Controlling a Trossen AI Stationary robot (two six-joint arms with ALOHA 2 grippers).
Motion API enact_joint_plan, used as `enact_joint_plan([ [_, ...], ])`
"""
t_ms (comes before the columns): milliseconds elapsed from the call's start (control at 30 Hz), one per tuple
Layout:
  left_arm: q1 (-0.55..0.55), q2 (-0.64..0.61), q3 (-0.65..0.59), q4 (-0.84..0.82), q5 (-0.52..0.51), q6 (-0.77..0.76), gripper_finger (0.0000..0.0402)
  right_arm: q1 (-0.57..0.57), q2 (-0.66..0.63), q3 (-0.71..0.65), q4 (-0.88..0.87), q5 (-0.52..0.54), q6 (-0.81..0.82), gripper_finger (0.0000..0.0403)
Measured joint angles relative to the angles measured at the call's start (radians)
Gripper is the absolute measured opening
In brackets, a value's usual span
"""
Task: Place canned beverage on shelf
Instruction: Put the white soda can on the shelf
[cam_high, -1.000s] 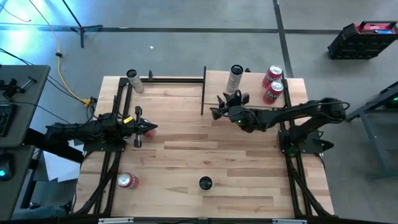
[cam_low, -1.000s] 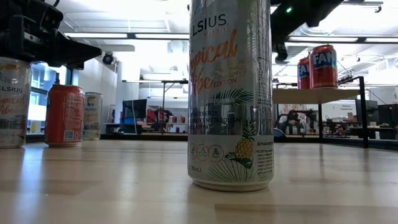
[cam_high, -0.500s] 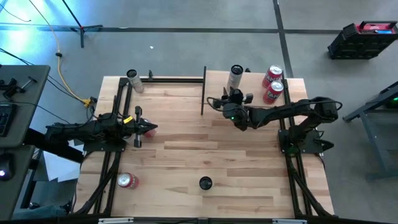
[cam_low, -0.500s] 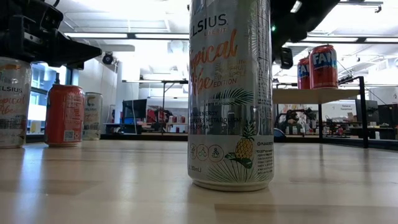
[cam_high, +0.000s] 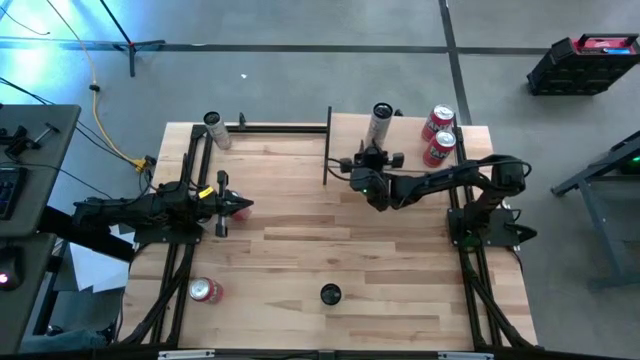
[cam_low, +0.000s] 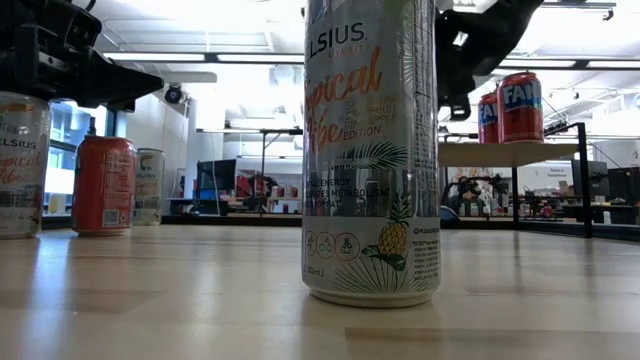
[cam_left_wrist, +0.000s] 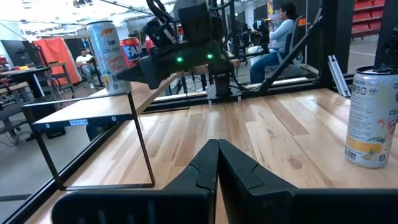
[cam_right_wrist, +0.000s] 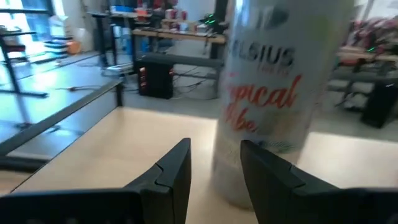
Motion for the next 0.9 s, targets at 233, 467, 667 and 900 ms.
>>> enact_joint_plan([
  [233,0.000,0.000,0.000,0.000,0.000,0.000,0.0003,0.028,-0.025,0.002,0.008,-0.009,0.004,0.0123],
  [467,0.000,0.000,0.000,0.000,0.000,0.000,0.0003,0.066,0.020,0.110,0.007,-0.135,-0.066,0.0123],
  [667,0.000,0.000,0.000,0.000,0.000,0.000,0.0003,0.088,0.112,0.270,-0.029,-0.053,-0.234,0.0123],
  [900,0.000,0.000,0.000,0.000,0.000,0.000,0.0003,0.101,0.148,0.319,-0.081,0.071,-0.231,0.0123],
])
